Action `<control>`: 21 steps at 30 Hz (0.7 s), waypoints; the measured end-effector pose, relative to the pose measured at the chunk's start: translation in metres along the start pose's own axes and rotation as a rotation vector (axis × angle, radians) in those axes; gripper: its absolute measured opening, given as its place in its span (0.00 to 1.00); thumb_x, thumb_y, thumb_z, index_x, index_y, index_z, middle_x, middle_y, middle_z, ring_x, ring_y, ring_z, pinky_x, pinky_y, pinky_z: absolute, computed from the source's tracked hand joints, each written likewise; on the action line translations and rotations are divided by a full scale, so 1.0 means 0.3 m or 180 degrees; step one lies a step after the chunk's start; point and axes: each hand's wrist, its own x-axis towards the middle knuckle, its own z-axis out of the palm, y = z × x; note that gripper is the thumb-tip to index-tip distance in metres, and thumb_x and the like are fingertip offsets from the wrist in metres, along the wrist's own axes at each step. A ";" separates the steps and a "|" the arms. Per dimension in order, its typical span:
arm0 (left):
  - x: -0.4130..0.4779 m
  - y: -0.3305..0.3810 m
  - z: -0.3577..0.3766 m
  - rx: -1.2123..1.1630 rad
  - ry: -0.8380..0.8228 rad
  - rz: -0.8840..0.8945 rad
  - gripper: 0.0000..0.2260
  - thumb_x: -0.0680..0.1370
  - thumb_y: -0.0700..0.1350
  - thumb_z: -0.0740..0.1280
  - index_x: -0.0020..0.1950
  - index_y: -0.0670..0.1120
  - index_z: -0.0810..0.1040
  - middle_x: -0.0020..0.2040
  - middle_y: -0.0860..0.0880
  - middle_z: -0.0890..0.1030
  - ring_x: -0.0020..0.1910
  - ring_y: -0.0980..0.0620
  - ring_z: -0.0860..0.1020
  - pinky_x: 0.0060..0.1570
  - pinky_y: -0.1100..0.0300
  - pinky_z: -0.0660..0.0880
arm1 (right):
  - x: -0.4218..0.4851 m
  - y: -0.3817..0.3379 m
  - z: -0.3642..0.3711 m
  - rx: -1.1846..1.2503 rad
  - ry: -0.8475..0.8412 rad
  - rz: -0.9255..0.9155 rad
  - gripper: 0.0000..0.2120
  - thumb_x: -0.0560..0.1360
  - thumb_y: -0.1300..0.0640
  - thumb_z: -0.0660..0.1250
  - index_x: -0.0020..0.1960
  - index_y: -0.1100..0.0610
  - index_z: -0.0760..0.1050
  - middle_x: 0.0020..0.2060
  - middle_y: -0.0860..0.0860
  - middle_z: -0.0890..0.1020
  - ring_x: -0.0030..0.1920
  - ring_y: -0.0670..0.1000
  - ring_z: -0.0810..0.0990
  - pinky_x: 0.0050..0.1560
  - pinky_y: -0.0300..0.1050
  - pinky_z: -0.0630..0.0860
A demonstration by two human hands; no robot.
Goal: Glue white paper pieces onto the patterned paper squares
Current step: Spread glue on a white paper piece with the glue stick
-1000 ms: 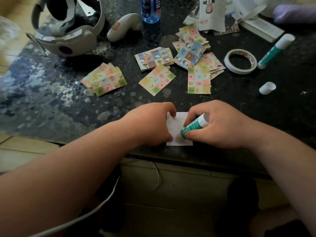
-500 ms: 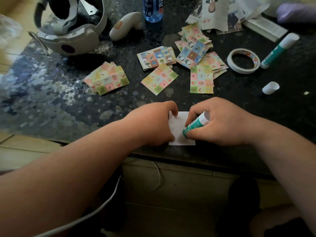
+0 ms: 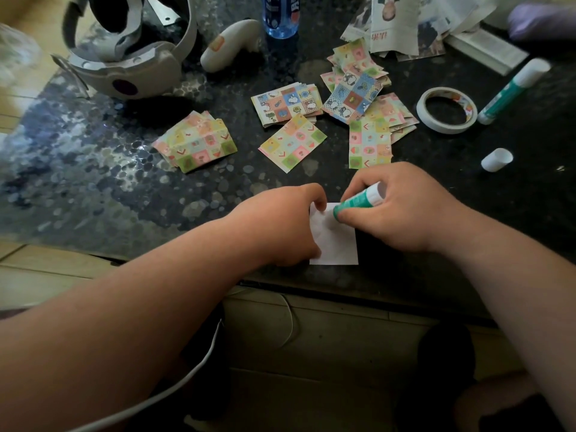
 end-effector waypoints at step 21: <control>-0.011 -0.006 -0.006 0.0013 -0.0044 -0.0028 0.32 0.71 0.54 0.78 0.70 0.60 0.66 0.41 0.59 0.71 0.46 0.53 0.75 0.44 0.56 0.77 | -0.013 0.022 -0.072 0.0460 0.0050 -0.0076 0.06 0.68 0.52 0.80 0.41 0.48 0.84 0.37 0.47 0.83 0.35 0.42 0.80 0.34 0.41 0.74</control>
